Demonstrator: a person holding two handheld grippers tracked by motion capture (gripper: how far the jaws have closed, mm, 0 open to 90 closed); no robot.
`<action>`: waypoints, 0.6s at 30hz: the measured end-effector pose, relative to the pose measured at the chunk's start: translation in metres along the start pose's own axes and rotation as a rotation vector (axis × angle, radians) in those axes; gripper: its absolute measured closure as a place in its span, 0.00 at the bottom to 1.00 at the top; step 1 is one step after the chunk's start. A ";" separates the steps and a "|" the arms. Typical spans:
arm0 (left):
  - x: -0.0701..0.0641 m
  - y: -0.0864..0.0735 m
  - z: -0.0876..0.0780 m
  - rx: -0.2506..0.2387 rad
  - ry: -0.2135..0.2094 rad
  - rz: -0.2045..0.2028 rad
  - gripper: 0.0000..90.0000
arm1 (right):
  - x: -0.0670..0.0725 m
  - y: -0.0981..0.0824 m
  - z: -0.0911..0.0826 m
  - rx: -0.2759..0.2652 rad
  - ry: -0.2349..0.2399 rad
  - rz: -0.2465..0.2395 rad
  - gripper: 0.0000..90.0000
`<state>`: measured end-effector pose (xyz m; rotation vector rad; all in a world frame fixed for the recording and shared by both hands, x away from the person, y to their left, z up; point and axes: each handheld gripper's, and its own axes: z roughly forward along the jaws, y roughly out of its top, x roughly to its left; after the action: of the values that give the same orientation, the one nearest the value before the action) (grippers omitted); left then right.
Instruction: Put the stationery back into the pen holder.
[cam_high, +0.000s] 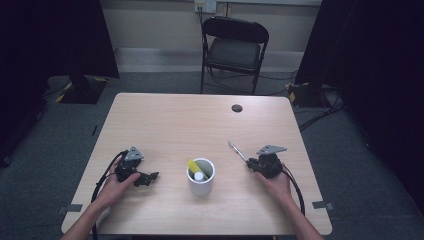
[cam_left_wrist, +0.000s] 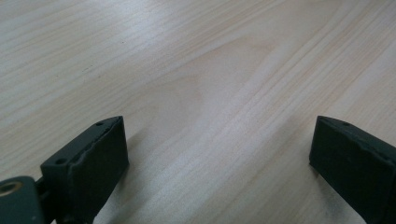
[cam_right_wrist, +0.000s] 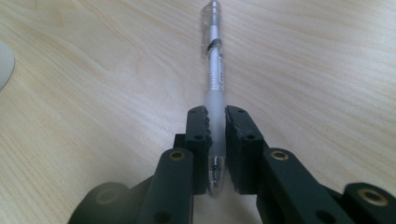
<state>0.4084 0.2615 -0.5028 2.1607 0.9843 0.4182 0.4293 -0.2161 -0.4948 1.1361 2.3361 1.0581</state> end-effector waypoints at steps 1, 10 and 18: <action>0.000 0.000 0.000 -0.001 -0.001 -0.004 0.04 | 0.000 0.000 0.000 -0.001 0.001 0.000 0.89; 0.000 0.000 0.000 -0.001 -0.002 -0.004 0.04 | 0.001 -0.001 0.001 -0.011 0.024 -0.007 0.89; 0.000 0.000 0.000 0.000 -0.002 -0.004 0.04 | 0.013 -0.002 0.001 -0.014 0.048 -0.043 0.88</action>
<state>0.4083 0.2613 -0.5029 2.1582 0.9871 0.4146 0.4208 -0.2065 -0.4962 1.0615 2.3757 1.0962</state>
